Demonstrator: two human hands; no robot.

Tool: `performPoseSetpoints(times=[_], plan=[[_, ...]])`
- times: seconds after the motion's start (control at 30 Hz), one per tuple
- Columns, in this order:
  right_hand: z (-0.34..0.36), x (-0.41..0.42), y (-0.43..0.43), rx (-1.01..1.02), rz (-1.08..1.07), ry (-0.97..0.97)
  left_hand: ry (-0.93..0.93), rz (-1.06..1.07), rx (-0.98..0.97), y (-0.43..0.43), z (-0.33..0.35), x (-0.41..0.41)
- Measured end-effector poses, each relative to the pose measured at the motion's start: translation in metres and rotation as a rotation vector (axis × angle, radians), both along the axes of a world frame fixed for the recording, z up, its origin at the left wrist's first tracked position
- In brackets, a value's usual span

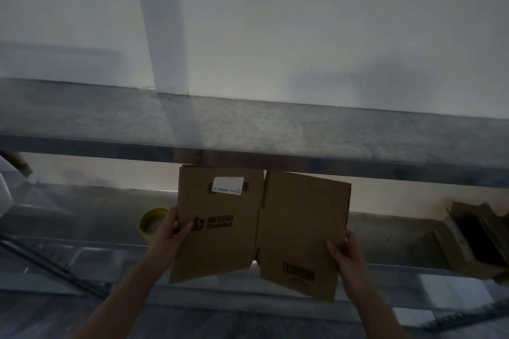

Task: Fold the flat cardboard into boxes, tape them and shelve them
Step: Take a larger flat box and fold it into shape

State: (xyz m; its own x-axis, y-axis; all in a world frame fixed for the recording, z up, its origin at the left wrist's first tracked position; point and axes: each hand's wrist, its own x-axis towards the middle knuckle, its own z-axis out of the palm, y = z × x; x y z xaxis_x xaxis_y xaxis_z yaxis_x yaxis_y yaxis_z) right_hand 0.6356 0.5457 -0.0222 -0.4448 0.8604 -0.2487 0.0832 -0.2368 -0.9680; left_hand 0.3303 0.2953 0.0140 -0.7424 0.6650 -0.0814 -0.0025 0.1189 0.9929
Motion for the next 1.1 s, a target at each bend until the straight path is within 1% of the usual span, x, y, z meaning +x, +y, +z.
performPoseSetpoints(times=[0.17, 0.27, 0.4, 0.5, 0.57, 0.63, 0.87, 0.97, 1.1], plan=[[-0.014, 0.008, -0.001, 0.090, -0.072, -0.054, 0.033, 0.029, -0.015, -0.005, -0.013, 0.000], [-0.018, 0.015, -0.001, 0.060, -0.053, -0.048, 0.104, 0.024, -0.057, -0.006, -0.019, 0.001], [-0.020, 0.016, -0.006, 0.012, -0.047, -0.036, 0.154, 0.046, -0.144, 0.001, -0.023, 0.002], [-0.019, 0.015, -0.003, 0.049, -0.065, -0.053, 0.293, 0.160, -0.223, 0.007, -0.017, 0.000], [-0.015, 0.014, 0.000, 0.060, -0.075, -0.062, 0.385, 0.200, -0.195, 0.012, -0.006, 0.002], [-0.012, 0.013, 0.004, 0.050, -0.079, -0.063, 0.419, 0.173, -0.132, 0.016, 0.005, 0.007], [-0.004, 0.006, 0.011, 0.075, -0.069, -0.095, 0.430, 0.106, -0.044, 0.016, 0.011, 0.013], [-0.004, 0.005, 0.013, 0.092, -0.071, -0.108, 0.331, 0.163, 0.003, 0.018, 0.011, 0.012], [-0.005, 0.000, 0.015, 0.056, -0.077, -0.082, 0.261, 0.230, 0.025, 0.022, 0.006, 0.005]])
